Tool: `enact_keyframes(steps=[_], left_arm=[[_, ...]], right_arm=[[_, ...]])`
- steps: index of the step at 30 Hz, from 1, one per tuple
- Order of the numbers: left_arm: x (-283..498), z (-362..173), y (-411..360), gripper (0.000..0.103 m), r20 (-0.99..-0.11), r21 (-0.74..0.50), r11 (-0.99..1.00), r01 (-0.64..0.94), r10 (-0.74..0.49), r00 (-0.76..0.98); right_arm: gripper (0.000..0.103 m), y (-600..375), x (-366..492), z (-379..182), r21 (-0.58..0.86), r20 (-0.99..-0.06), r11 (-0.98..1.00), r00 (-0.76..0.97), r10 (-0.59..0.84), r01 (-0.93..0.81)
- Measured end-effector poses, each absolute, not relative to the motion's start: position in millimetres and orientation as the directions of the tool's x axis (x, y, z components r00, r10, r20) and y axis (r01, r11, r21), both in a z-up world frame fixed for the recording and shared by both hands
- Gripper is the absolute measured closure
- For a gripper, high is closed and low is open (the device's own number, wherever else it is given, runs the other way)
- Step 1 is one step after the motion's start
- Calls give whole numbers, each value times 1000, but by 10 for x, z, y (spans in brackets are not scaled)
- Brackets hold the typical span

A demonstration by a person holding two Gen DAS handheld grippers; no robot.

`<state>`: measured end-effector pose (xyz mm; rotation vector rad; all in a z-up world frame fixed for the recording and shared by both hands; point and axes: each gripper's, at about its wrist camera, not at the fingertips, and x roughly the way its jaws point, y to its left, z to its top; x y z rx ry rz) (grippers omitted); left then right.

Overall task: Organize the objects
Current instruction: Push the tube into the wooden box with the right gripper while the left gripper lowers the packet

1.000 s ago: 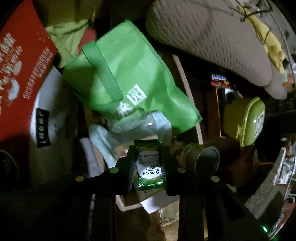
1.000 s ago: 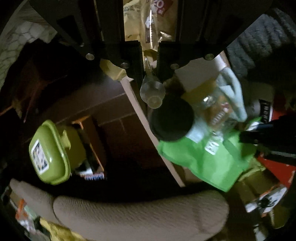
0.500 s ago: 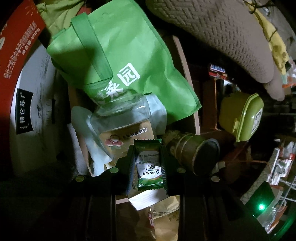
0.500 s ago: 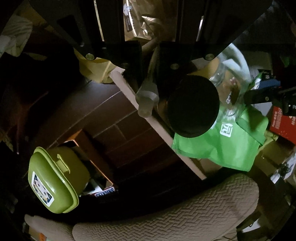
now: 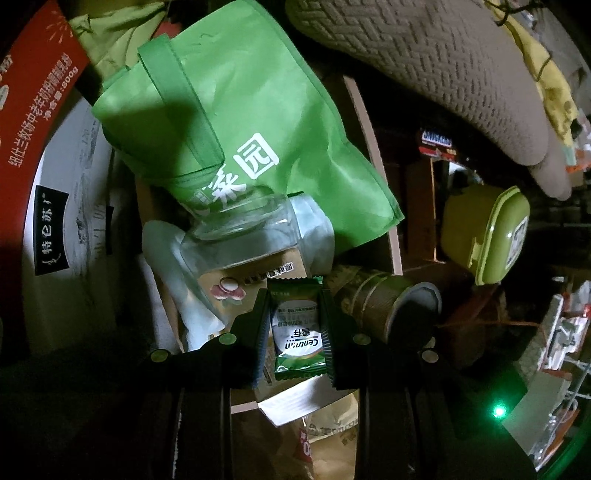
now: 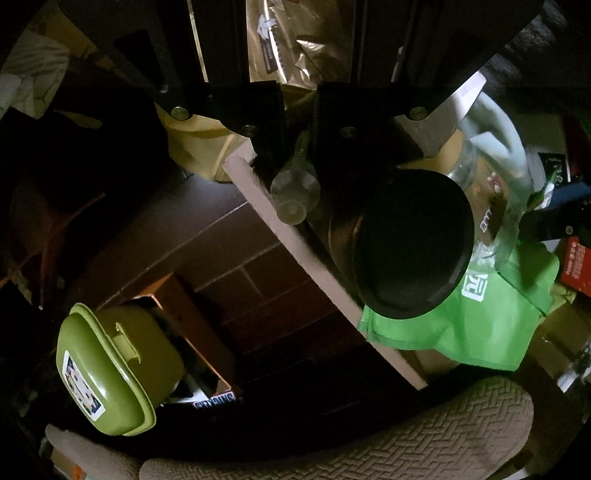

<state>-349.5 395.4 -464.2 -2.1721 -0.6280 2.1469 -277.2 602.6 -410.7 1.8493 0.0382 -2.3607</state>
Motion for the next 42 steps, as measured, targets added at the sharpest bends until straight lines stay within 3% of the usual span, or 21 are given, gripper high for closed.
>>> enact_keyframes(steps=[3, 14, 18, 30, 31, 35, 38, 42], left_arm=[[-3493, -4647, 3951, 79, -956, -290, -919, 266, 294, -27], [-3493, -4662, 3911, 79, -959, -281, -915, 288, 281, -42], [-3512, -4617, 3980, 79, -969, -247, -934, 258, 235, -77], [-3519, -4696, 3891, 78, -973, -230, -922, 310, 218, -73], [-3520, -4706, 3893, 76, -972, -233, -921, 313, 223, -70], [-3510, -4754, 3916, 47, -978, -206, -923, 326, 205, -40], [-3511, -4733, 3899, 40, -978, -204, -917, 341, 203, -40], [-3503, -4697, 3861, 39, -978, -206, -913, 353, 203, -46]], right_arm=[[87, 6013, -2780, -4080, 71, -969, -988, -224, -101, 136], [87, 5810, -2724, -3622, -53, -941, -970, -336, -31, 237], [79, 5718, -2656, -3364, -96, -923, -955, -384, -21, 281], [77, 5538, -2621, -3060, -38, -914, -945, -393, -98, 324], [76, 5527, -2621, -3045, -45, -913, -944, -398, -94, 326], [73, 5527, -2620, -3012, -42, -910, -946, -403, -97, 322], [73, 5536, -2629, -3030, -48, -914, -946, -396, -88, 321], [73, 5521, -2617, -3033, -48, -919, -945, -384, -85, 323]])
